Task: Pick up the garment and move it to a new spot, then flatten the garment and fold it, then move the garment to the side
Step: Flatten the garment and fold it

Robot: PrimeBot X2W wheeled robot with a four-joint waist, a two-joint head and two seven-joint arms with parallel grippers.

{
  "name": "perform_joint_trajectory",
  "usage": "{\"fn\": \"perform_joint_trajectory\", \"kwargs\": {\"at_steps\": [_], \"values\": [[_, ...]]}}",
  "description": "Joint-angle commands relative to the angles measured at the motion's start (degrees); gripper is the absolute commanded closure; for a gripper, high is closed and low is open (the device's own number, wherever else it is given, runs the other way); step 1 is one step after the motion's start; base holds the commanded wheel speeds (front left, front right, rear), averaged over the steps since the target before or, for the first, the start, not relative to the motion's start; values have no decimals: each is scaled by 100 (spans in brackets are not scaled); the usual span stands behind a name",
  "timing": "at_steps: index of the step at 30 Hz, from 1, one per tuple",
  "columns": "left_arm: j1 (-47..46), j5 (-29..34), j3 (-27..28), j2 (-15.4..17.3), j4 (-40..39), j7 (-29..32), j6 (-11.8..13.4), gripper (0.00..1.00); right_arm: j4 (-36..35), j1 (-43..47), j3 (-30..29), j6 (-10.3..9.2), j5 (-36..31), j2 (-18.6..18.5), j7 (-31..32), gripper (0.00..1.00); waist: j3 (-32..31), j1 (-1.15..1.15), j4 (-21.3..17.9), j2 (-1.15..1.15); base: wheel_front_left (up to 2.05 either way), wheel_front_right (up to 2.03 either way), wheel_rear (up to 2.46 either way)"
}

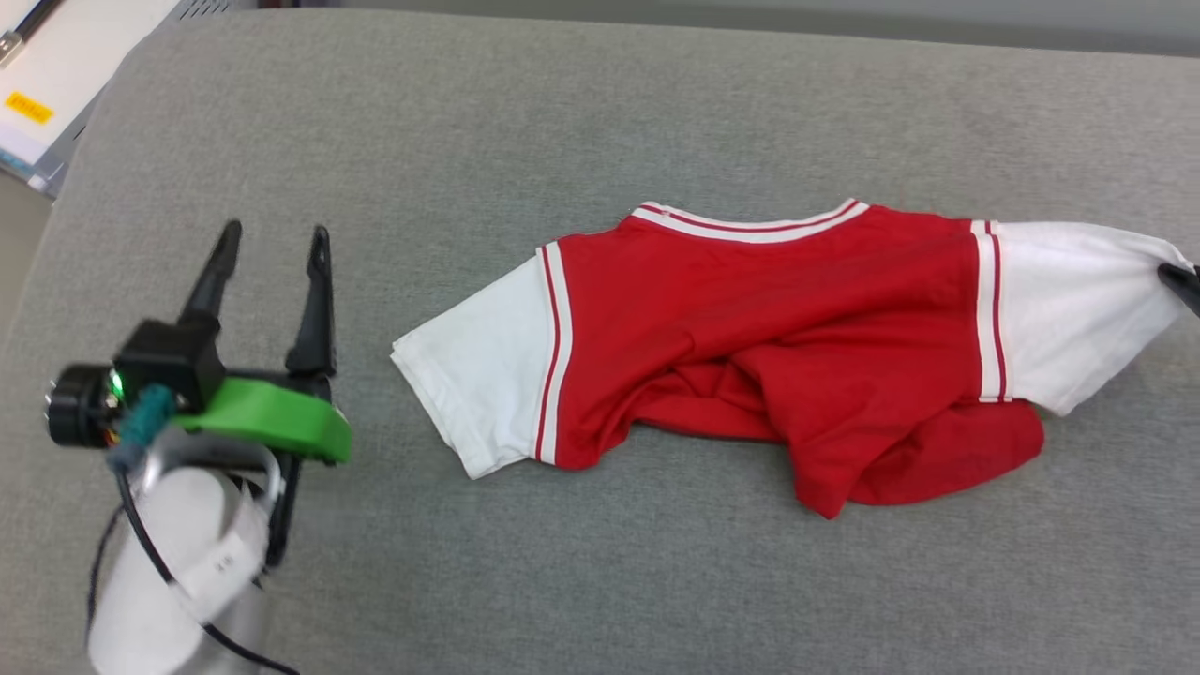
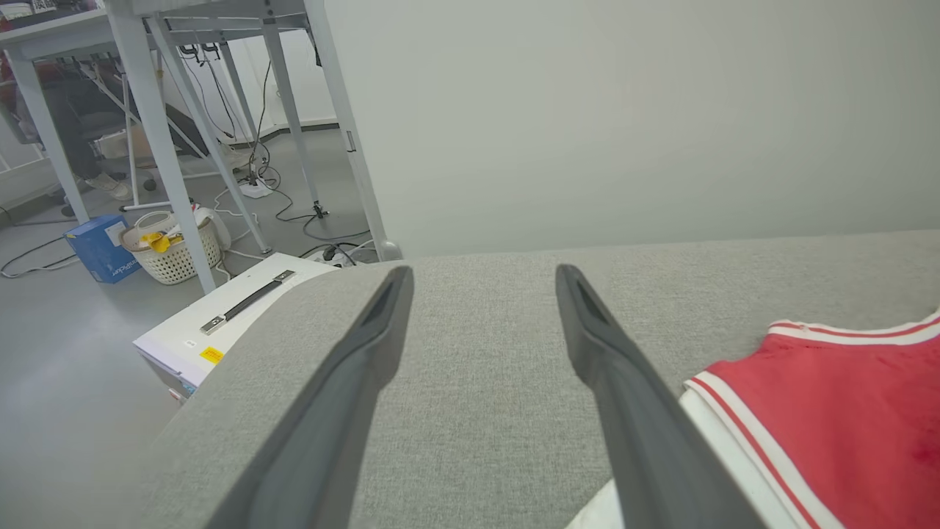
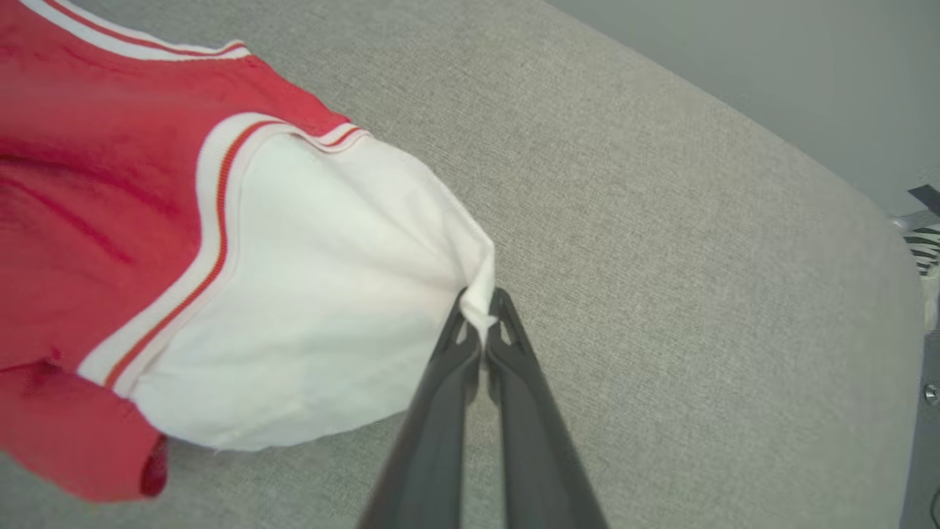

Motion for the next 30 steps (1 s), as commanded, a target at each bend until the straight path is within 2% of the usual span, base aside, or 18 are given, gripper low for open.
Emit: {"fn": "perform_joint_trajectory", "kwargs": {"at_steps": [1,5,10,21,25,30], "values": [[-249,-95,-24,124,48,135,-99,0,-48,141,-50,-4,40,-64,-31,100,-109,0,-156,25,0,0,0],[-759,-291,-173,471,36,692,-286,0,-145,347,-218,-4,59,-65,-67,100,-91,0,-281,25,0,0,0],[-1416,-851,-531,816,70,1553,-380,0,-217,541,-416,-4,-27,67,-134,100,-23,0,-399,25,0,0,0],[-2405,-2430,-2270,1904,56,4416,-392,0,-455,843,-715,-4,-271,314,-64,100,151,0,-565,25,0,0,0],[-2586,-3024,-2793,2134,74,5170,-392,0,-541,891,-800,-4,-339,369,-18,100,229,0,-596,25,0,0,0],[-2774,-3550,-3277,2294,255,5729,-393,0,-647,905,-884,-4,-401,416,55,100,350,0,-630,25,0,0,0]]}}
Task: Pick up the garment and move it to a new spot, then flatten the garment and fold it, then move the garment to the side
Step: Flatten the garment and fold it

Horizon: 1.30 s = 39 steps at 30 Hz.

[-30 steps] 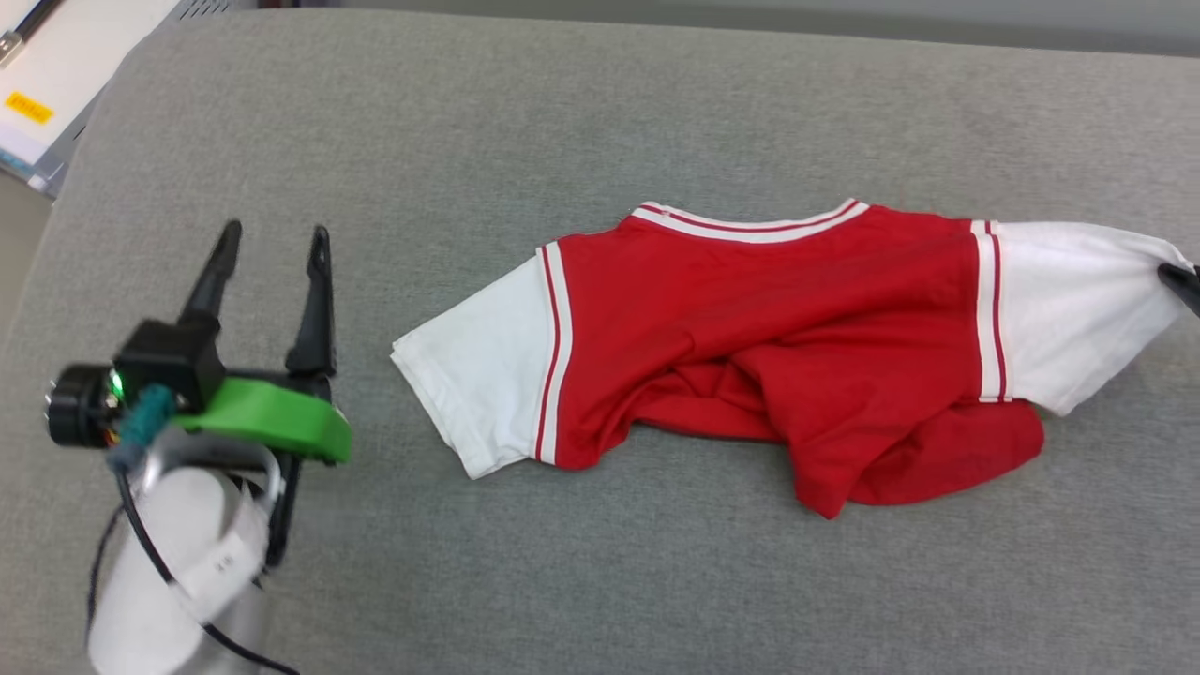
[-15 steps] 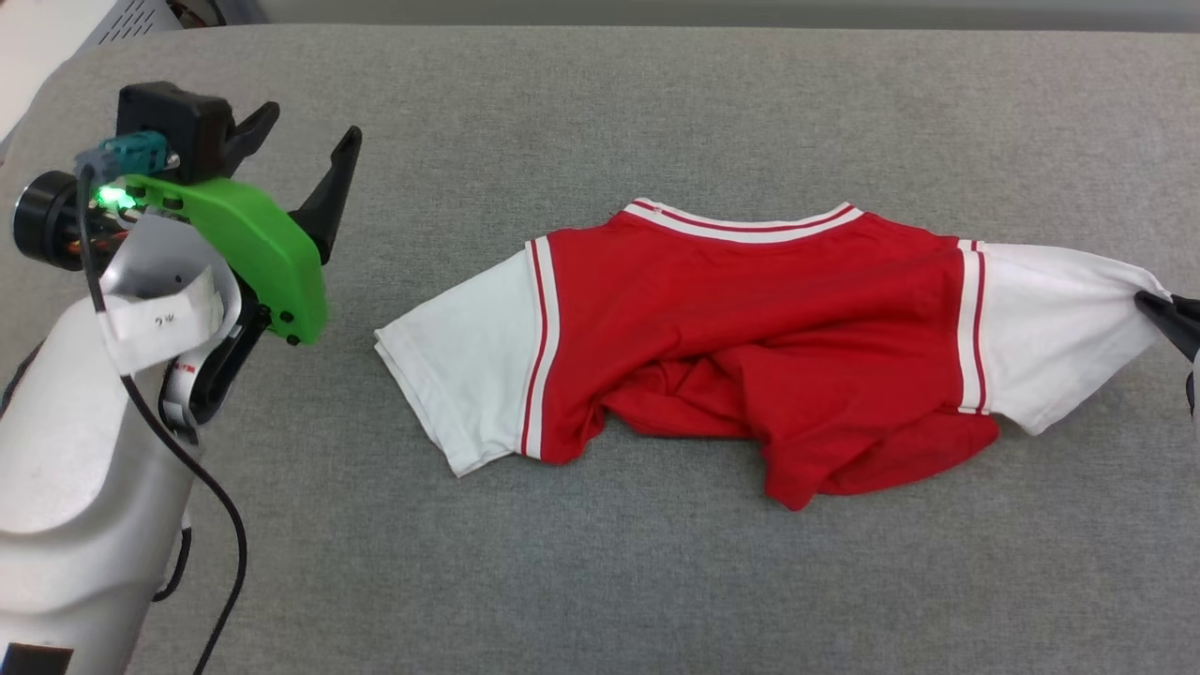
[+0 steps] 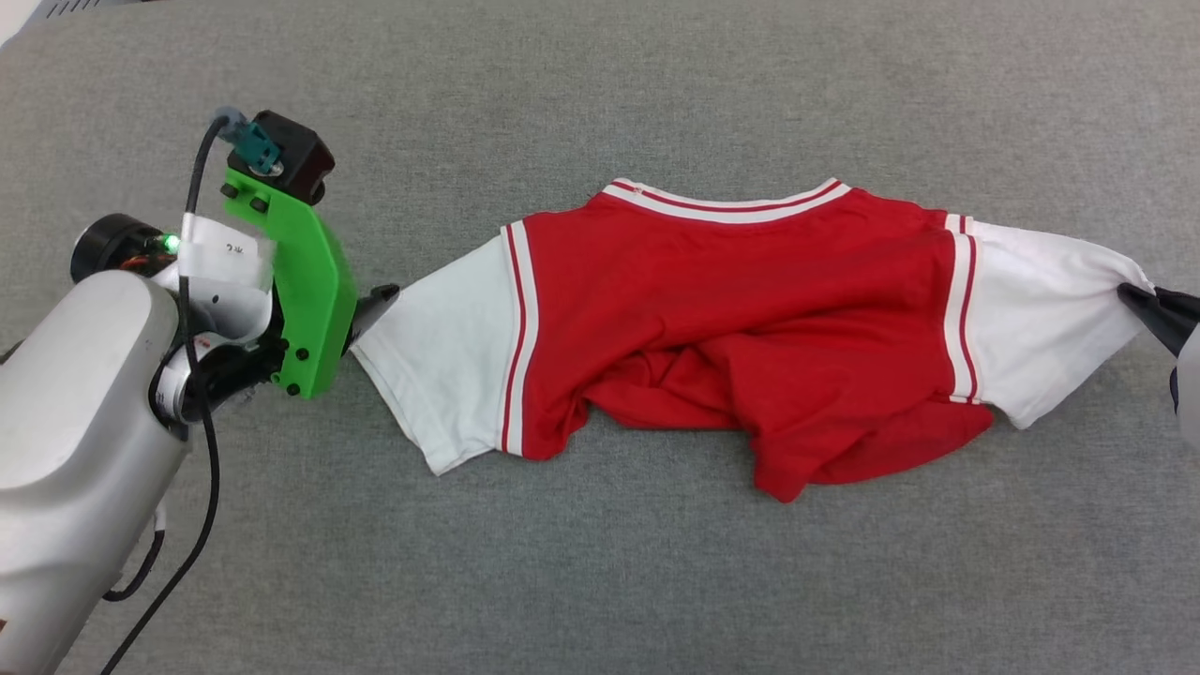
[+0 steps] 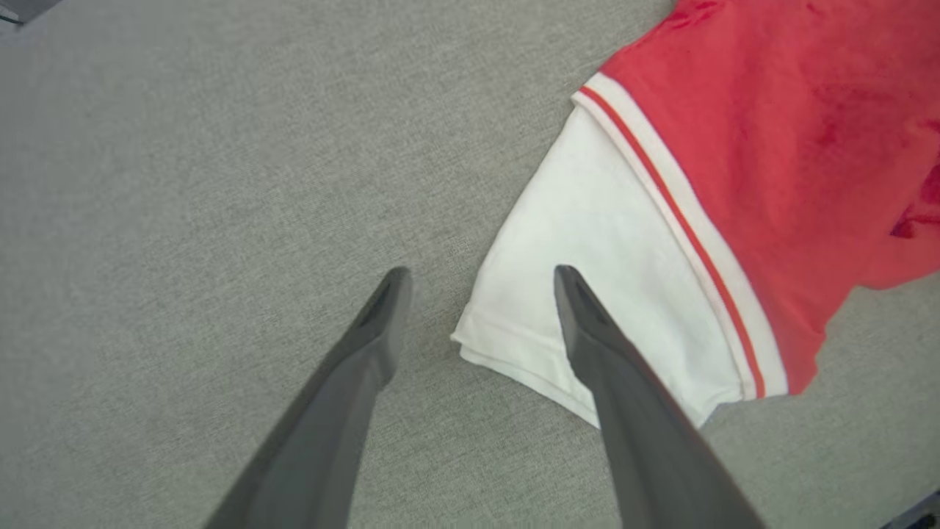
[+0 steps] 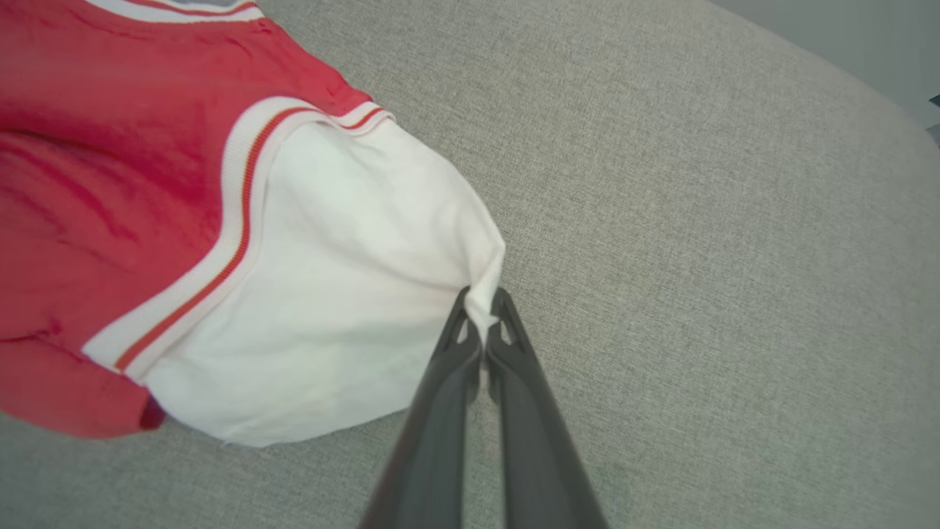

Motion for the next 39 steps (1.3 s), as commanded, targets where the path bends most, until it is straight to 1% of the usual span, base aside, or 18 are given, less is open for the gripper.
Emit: {"fn": "perform_joint_trajectory", "kwargs": {"at_steps": [1,5,12,15,16,17,19,23,26,32,36,39], "values": [[-134,-110,-102,56,85,80,-16,0,-43,82,-35,-4,-69,44,19,100,67,0,-28,25,0,0,0],[-247,-251,-526,89,370,300,-16,0,-131,31,-58,-4,-124,106,71,100,182,0,-74,25,0,0,0],[-304,-503,-983,43,1001,298,-16,0,-239,-142,80,-4,-223,252,144,100,363,0,-211,25,0,0,0],[-321,-575,-1266,60,1122,366,-16,0,-234,-185,131,-4,-231,283,147,100,393,0,-226,25,0,0,0],[-336,-607,-1371,73,1139,365,-16,53,-226,-195,147,-4,-232,284,145,100,398,0,-226,25,0,0,0],[-354,-645,-1470,86,1137,354,-16,99,-214,-203,158,-4,-232,282,140,100,398,0,-223,25,0,0,0],[-400,-723,-1602,102,1147,278,-16,100,-186,-205,176,-4,-224,279,131,100,375,0,-205,25,0,0,0],[-515,-783,-1761,135,1157,-72,-16,100,-137,-207,133,-4,-168,297,38,100,246,0,-152,25,0,0,0],[-671,-714,-1819,190,1128,-566,-16,100,-129,-227,143,-4,-229,282,-126,100,74,0,-94,25,0,0,0],[-934,-590,-1787,303,1024,-1409,-16,100,-131,-349,152,-4,-378,238,-486,100,-252,0,-17,25,0,0,0],[-1131,-489,-1649,339,883,-1941,-16,100,-168,-505,44,-4,-440,203,-758,100,-422,0,42,25,0,0,0],[-1281,-388,-1545,362,749,-2221,-7,100,-200,-631,-59,-4,-523,163,-971,100,-523,0,80,25,0,0,0]]}}
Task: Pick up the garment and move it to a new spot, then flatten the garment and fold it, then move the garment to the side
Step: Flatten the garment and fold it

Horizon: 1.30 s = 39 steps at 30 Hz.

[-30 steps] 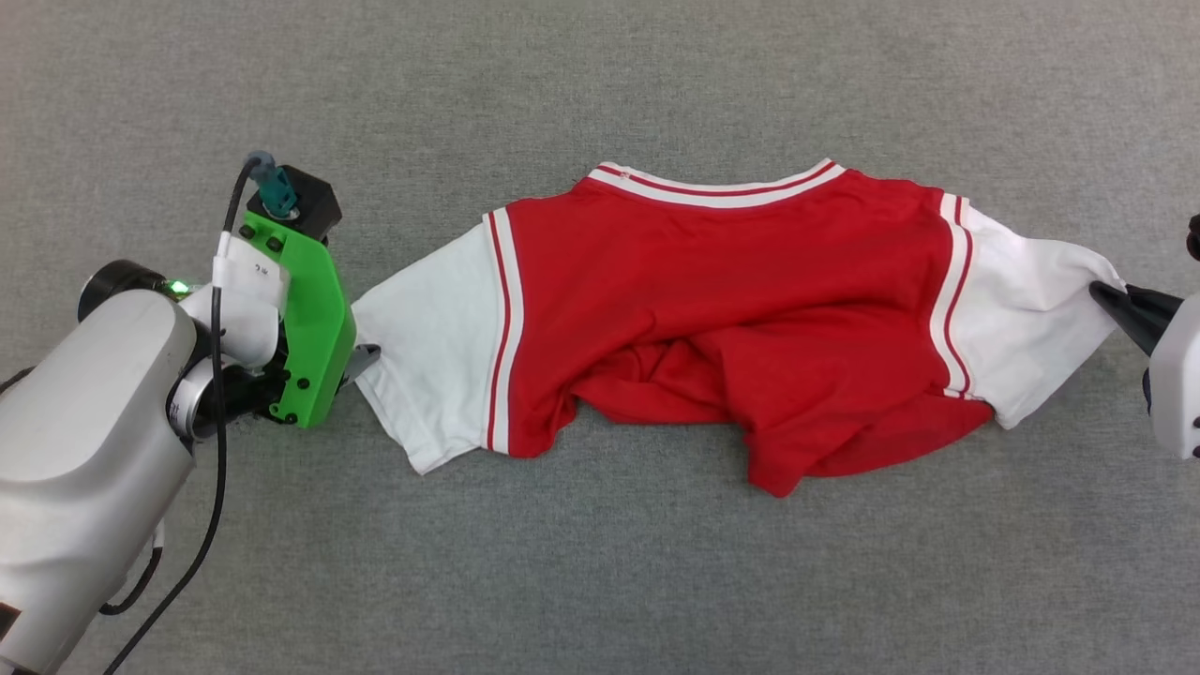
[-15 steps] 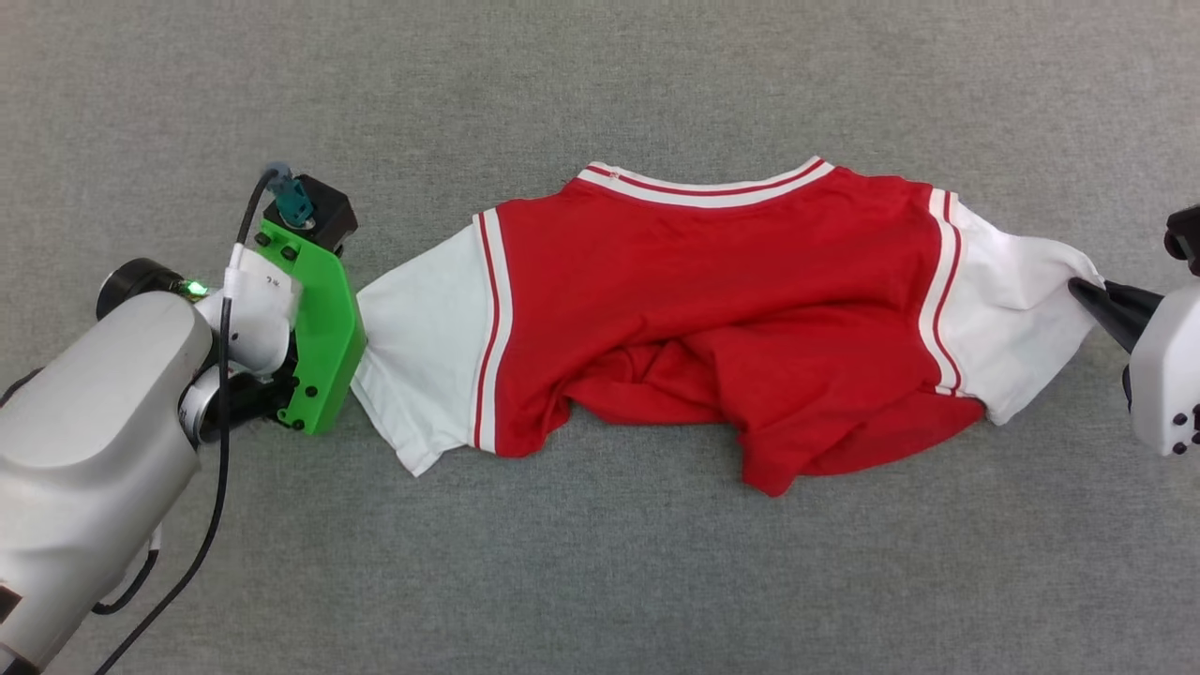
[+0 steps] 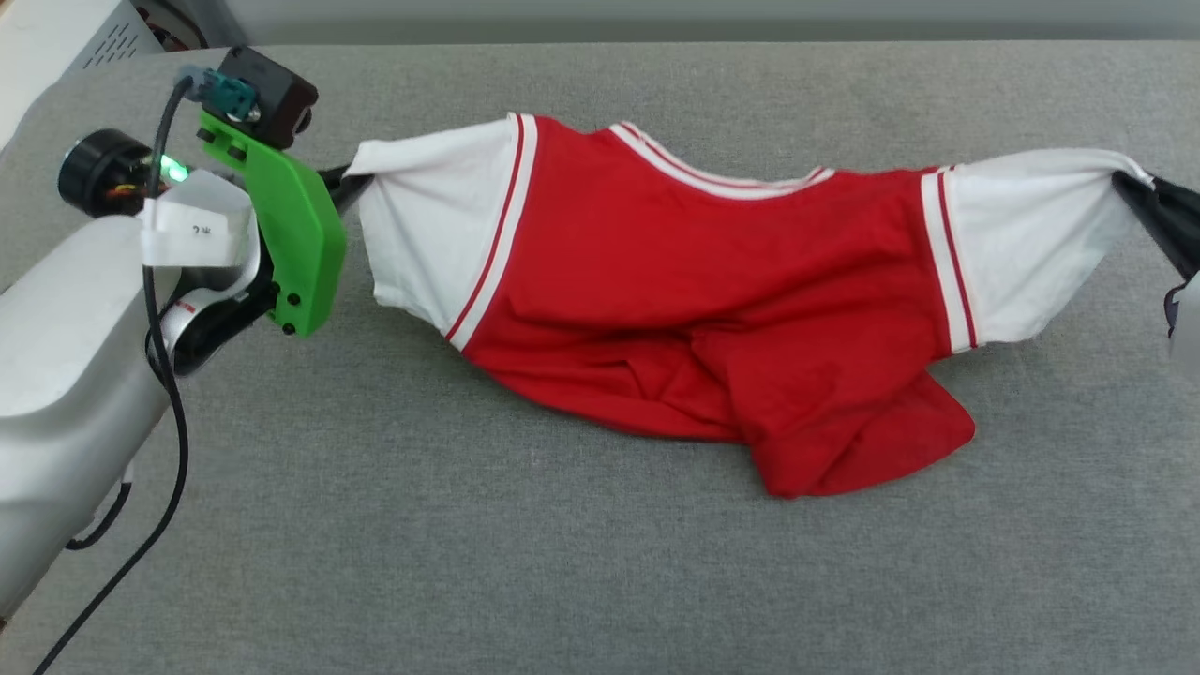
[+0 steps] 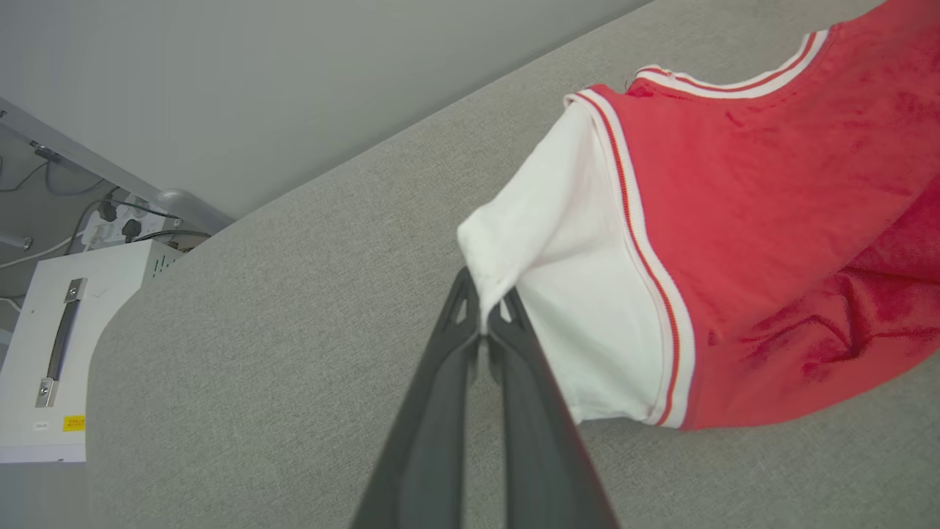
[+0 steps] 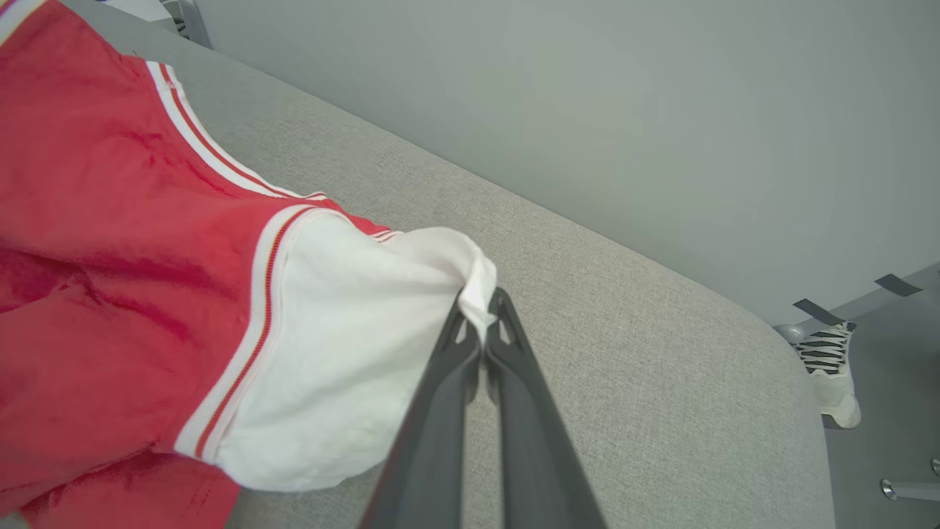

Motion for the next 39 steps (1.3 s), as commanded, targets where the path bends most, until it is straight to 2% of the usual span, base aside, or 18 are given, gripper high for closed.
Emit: {"fn": "perform_joint_trajectory", "kwargs": {"at_steps": [1,8,14,26,39], "values": [[-176,91,79,50,-80,-129,2,100,-10,-140,-90,-4,-85,-36,-117,100,-133,0,86,25,0,0,0],[-640,308,303,-11,-436,-514,84,100,-82,-596,-281,-4,-307,-42,-306,100,-158,0,121,25,0,0,0],[-1330,501,493,-187,-425,-662,114,100,85,-1472,-357,-4,-515,89,-337,100,102,0,88,25,0,0,0],[-3385,1269,649,-915,757,-1521,46,100,1452,-4079,12,-4,-1183,651,-390,100,883,0,-34,25,0,0,0],[-5144,1464,623,-1306,1980,-2313,-11,100,2858,-6493,585,-4,-1747,1078,-965,100,1263,0,-159,25,0,0,0]]}}
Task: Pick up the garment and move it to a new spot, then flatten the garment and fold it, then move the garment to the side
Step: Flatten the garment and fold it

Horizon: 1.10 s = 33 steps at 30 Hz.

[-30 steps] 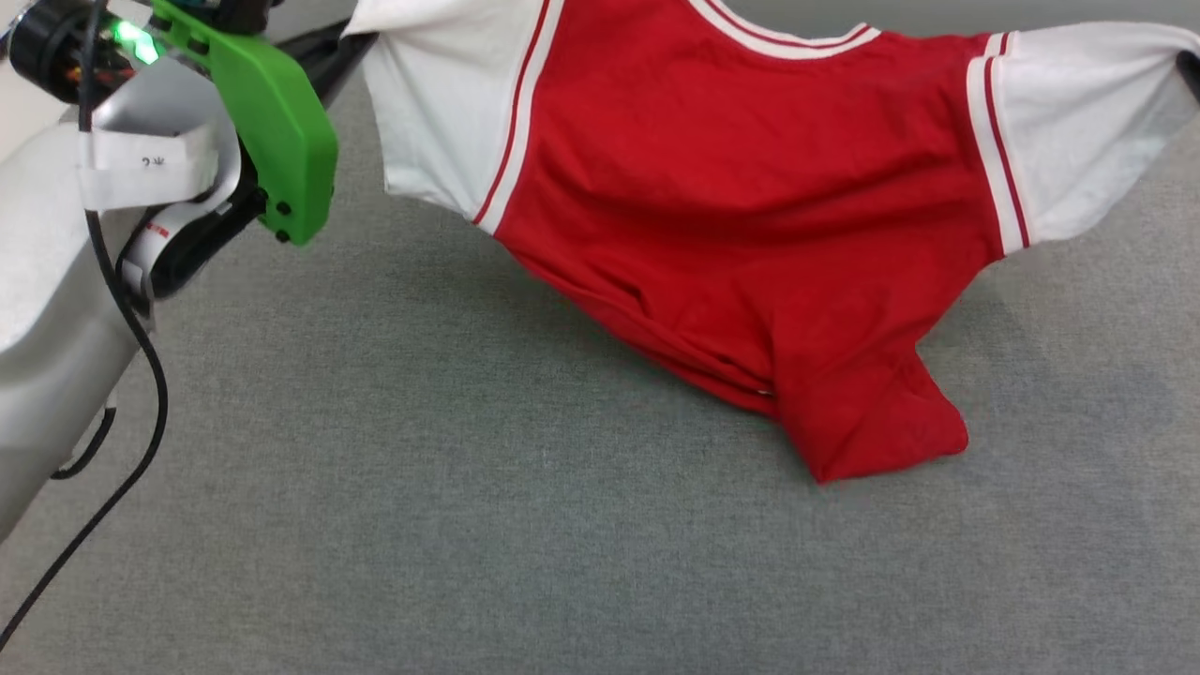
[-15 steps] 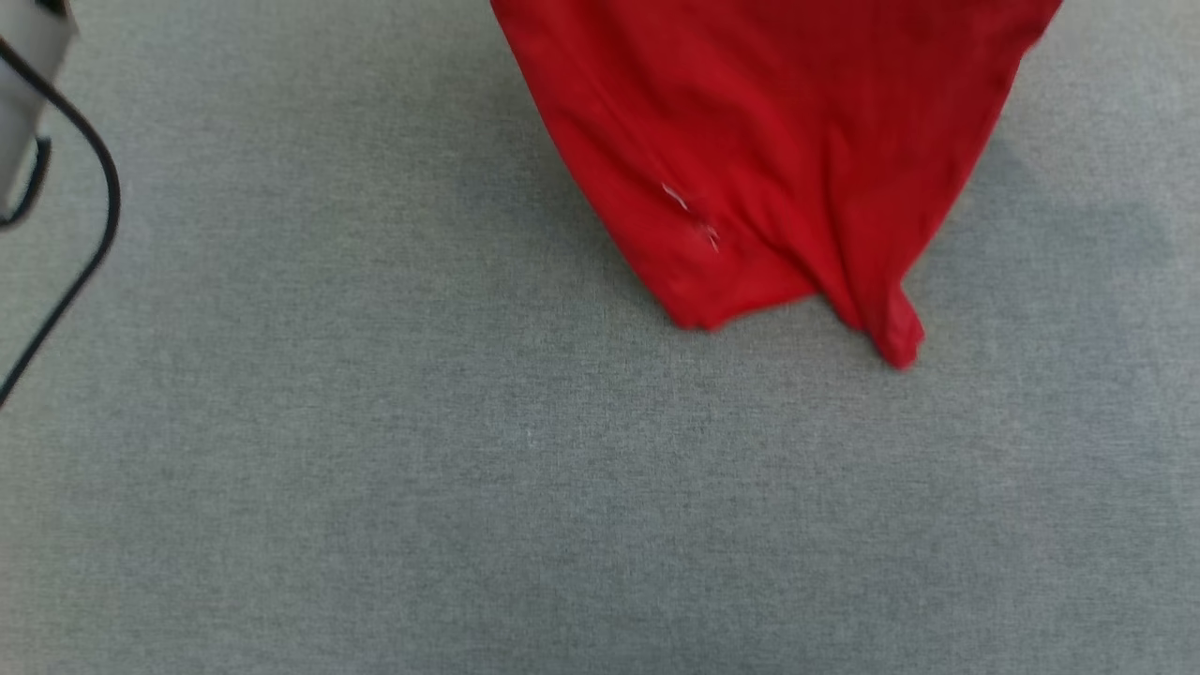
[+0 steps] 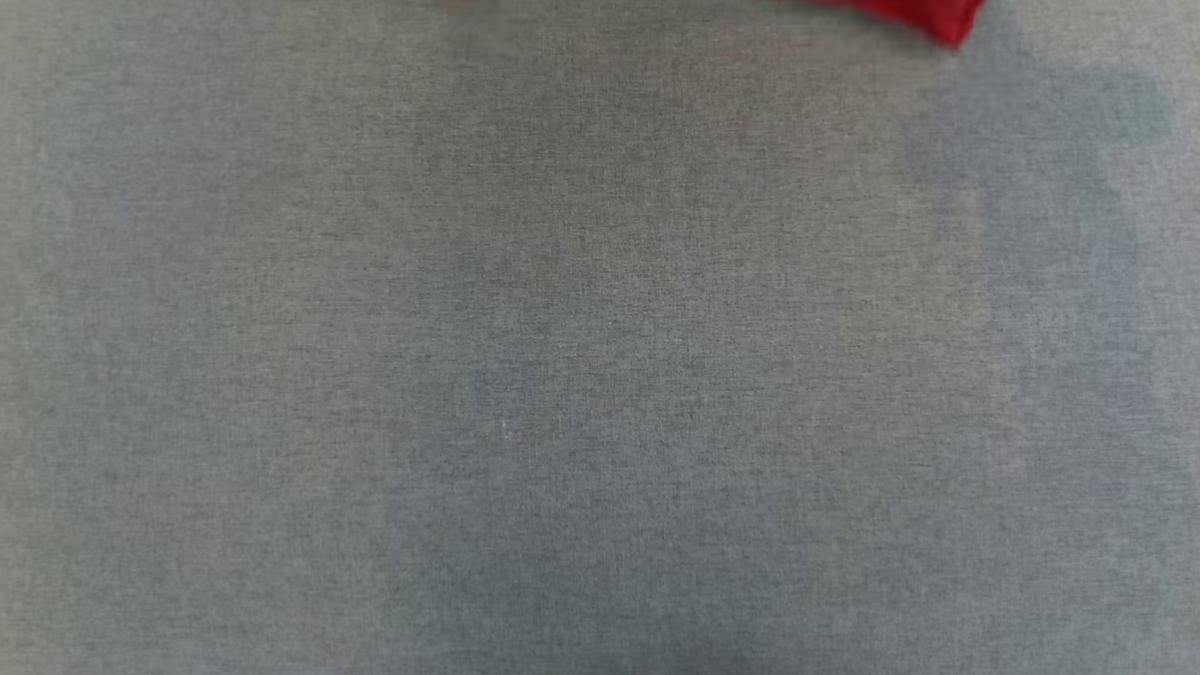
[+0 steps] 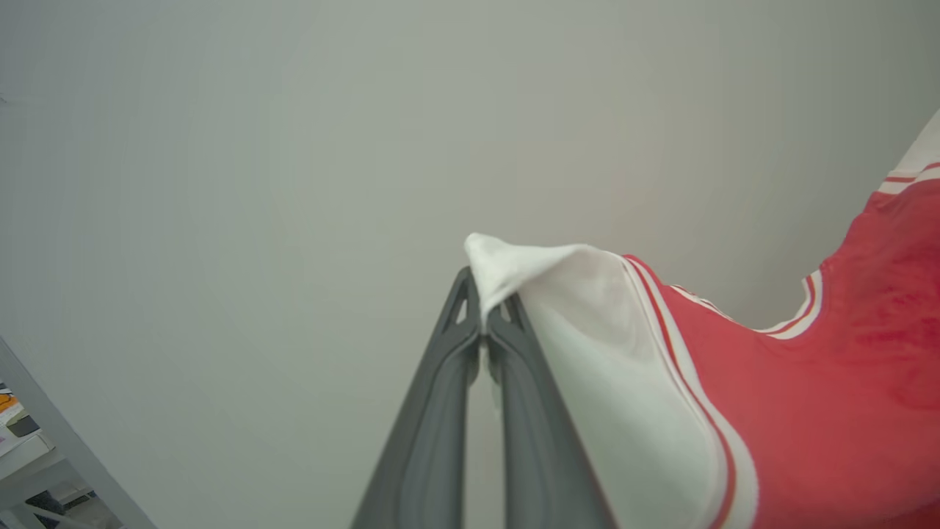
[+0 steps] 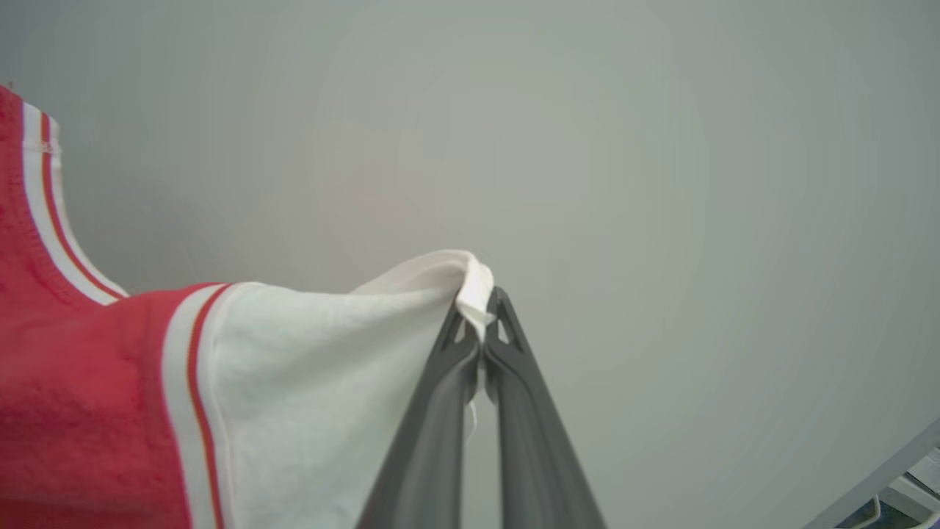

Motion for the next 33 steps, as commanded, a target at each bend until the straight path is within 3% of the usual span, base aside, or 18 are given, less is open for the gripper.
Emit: {"fn": "perform_joint_trajectory", "kwargs": {"at_steps": [1,7,15,23,33], "values": [[-210,27,-4,-54,88,-100,-13,100,131,-226,47,-4,-68,49,-93,100,66,-1,-23,25,0,0,0],[-615,-162,-121,-117,438,-341,-16,100,720,-824,309,-4,-49,235,-321,100,216,-1,-41,25,0,0,0],[-304,-606,-554,-45,744,-562,-17,100,1353,-726,882,-4,162,486,-709,100,378,-1,-50,25,0,0,0],[960,-1318,-1039,295,820,-1011,-17,100,1916,374,1563,-4,694,866,-1321,100,107,-1,-90,25,0,0,0],[2707,-1843,-1299,599,325,-1335,-15,100,1429,1817,2340,-4,1435,565,-1756,100,-572,-1,-40,25,0,0,0]]}}
